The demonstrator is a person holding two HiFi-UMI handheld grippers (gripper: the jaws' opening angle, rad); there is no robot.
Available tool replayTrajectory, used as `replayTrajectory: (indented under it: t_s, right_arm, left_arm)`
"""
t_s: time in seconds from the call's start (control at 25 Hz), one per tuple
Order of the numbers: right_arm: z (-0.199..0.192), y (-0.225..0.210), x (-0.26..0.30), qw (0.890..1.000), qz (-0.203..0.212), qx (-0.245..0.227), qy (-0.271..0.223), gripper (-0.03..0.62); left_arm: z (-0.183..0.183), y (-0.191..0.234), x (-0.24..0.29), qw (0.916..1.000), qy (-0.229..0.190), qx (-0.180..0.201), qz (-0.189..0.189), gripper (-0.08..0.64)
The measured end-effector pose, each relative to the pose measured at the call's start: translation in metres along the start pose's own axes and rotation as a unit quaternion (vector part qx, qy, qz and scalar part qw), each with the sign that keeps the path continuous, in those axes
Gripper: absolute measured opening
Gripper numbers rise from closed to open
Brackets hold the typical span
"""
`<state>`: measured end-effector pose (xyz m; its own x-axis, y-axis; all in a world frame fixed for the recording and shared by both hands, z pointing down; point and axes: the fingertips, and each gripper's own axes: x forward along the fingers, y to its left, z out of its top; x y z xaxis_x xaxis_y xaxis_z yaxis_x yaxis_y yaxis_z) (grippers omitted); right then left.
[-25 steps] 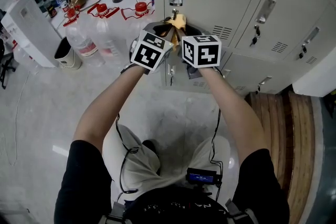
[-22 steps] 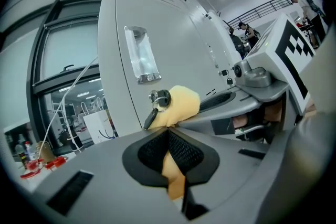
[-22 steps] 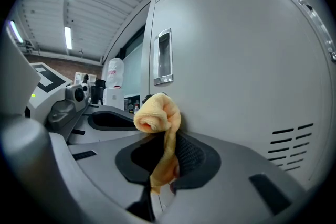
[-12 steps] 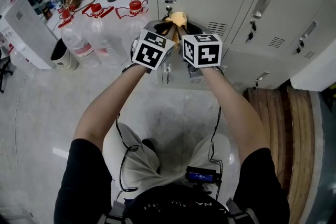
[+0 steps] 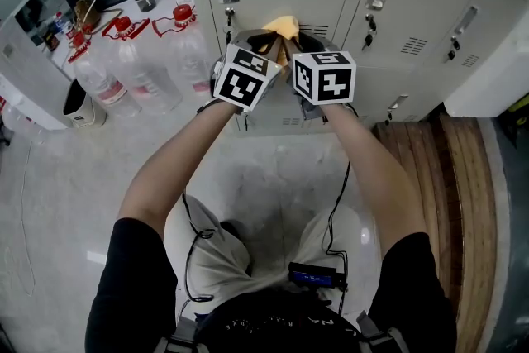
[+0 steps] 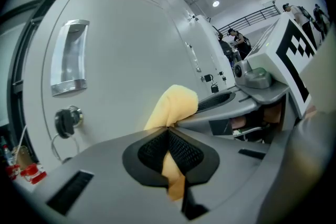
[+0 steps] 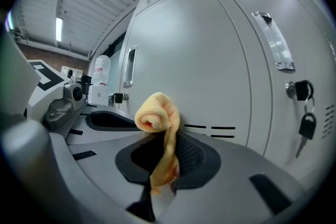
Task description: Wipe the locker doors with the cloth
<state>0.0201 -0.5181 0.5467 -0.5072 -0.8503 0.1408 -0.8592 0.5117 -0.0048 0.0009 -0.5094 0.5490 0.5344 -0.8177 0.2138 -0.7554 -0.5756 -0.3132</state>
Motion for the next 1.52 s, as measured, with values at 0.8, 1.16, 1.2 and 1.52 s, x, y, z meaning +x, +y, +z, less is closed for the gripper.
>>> replayTrajectory:
  t_s: [0.8, 1.16, 1.2, 1.52]
  right_arm:
    - [-0.021, -0.106, -0.048, 0.995, -0.099, 0.022, 0.005, 0.081]
    - [-0.020, -0.106, -0.050, 0.994, -0.102, 0.026, 0.014, 0.081]
    - [-0.020, -0.104, -0.050, 0.995, -0.099, 0.025, 0.017, 0.081]
    - [-0.003, -0.058, -0.064, 0.999, -0.025, 0.026, -0.004, 0.081]
  left_arm:
    - [0.029, -0.086, 0.074, 0.9955, -0.020, 0.002, -0.093, 0.018]
    - [0.031, -0.088, 0.073, 0.9923, -0.019, 0.001, -0.123, 0.018]
    - [0.031, -0.088, 0.070, 0.9912, -0.017, 0.000, -0.131, 0.018]
    - [0.051, -0.084, 0.004, 0.9827, -0.080, 0.036, -0.163, 0.018]
